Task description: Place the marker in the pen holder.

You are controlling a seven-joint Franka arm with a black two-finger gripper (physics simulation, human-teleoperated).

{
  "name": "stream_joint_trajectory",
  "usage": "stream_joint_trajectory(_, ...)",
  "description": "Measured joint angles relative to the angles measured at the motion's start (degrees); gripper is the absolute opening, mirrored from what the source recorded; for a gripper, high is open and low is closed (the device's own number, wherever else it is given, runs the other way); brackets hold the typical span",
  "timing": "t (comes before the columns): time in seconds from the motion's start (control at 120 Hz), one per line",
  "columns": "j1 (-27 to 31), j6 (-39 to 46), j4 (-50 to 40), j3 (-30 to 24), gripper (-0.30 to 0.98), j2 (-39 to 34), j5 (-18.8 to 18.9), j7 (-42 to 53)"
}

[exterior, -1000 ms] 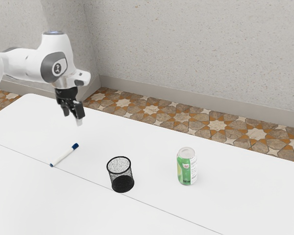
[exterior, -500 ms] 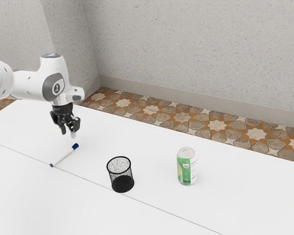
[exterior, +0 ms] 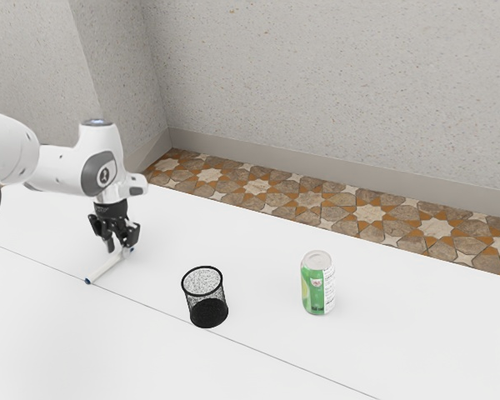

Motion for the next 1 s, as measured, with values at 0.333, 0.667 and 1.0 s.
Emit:
stream_joint_trajectory(0.333, -0.1, 1.7, 0.1, 0.0, 0.17, 1.4, 1.4, -0.3)
stream_joint_trajectory(0.667, -0.4, 2.3, -2.7, -0.3, -0.06, -4.6, 2.2, -0.7)
stream_joint_trajectory(1.0, -6.3, 2.4, -10.6, -5.5, -0.10, -23.6, 1.6, -1.4)
